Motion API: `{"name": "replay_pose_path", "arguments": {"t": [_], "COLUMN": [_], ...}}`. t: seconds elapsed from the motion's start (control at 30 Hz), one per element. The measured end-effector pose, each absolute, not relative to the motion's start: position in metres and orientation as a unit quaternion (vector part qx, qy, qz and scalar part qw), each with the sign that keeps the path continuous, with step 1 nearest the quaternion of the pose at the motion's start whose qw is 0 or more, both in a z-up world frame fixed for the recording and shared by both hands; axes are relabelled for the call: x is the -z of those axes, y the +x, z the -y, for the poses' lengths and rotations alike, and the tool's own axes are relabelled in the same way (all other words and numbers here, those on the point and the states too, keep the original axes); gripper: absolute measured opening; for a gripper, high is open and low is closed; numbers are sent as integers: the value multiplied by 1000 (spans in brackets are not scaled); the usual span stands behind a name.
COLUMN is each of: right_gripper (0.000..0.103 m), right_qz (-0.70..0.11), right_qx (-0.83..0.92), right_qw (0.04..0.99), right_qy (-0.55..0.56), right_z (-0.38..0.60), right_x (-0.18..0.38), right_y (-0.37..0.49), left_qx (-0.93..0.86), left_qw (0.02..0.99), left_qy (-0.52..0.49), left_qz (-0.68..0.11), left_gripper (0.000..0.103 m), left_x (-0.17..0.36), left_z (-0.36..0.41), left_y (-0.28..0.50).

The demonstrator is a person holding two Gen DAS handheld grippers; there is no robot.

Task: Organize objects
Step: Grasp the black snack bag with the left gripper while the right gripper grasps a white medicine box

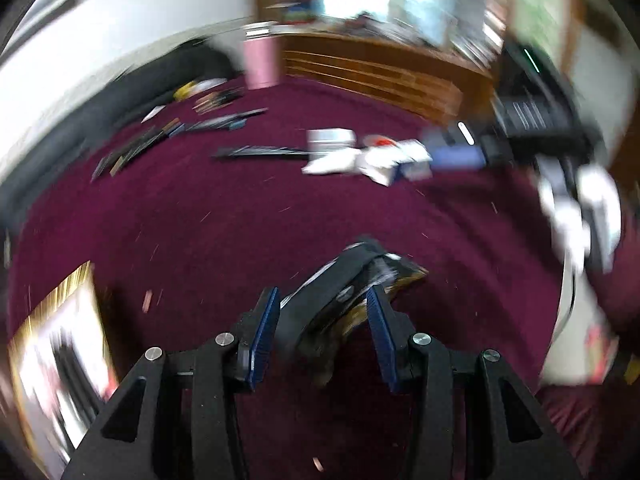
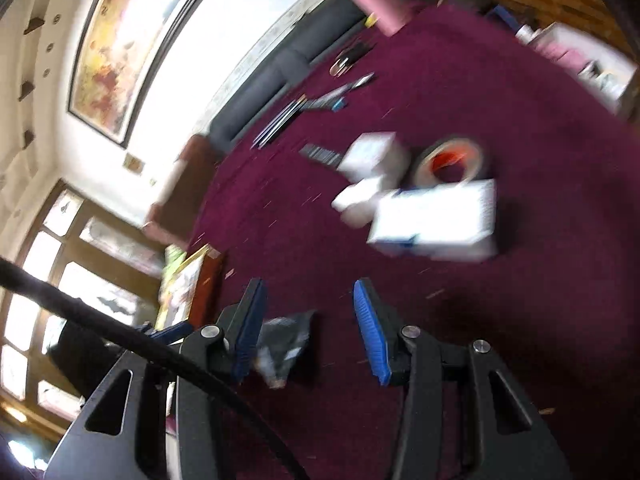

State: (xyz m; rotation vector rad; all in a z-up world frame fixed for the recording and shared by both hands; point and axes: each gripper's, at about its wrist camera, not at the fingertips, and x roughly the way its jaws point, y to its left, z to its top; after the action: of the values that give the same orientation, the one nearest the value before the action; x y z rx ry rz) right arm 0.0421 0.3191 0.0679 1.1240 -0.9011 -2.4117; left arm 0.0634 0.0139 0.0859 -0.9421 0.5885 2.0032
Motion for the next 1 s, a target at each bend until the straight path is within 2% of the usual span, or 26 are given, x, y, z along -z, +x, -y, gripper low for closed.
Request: {"name": "replay_pose_path", "arguments": {"t": [0.13,0.2,0.33,0.4,0.47,0.53,0.63,0.8,0.9,1.0], "right_gripper": [45,45,45,45,45,45,45,45,45,45], "right_qz": [232,197,161,125,101,76,10,-68,-104,-124], "right_qx": [876,876,864,857,856,850,849,850,851,845], "right_qw": [113,115,138,150,165,182,181,149,135,136], "right_qy": [407,424,456,478,479,489,496,501,496,503], "right_z": [-335,-332,-322,-311,-301,-289,-269,-254,-254,-256], "right_x": [-86,-86,-73,-65,-68,-69,-69,-70,-75,-72], "right_y": [23,8,-12,-21,-15,-10,1,0,-4,-11], "left_qx": [-735,-729,-735,-739,-745,-750,-758,-767,-766,-764], "left_qw": [427,418,408,408,410,413,409,396,389,385], "left_qy": [-378,-381,-419,-433,-443,-458,-460,-458,-453,-453], "left_qz": [-366,-386,-343,-316,-284,-239,-215,-211,-238,-251], "left_gripper": [39,41,43,38,28,25,24,25,31,41], "left_x": [-50,-38,-37,-36,-39,-44,-46,-40,-38,-33], "left_z": [-62,-70,-77,-72,-65,-54,-45,-52,-66,-76], "left_y": [63,57,50,48,48,46,52,50,53,55]}}
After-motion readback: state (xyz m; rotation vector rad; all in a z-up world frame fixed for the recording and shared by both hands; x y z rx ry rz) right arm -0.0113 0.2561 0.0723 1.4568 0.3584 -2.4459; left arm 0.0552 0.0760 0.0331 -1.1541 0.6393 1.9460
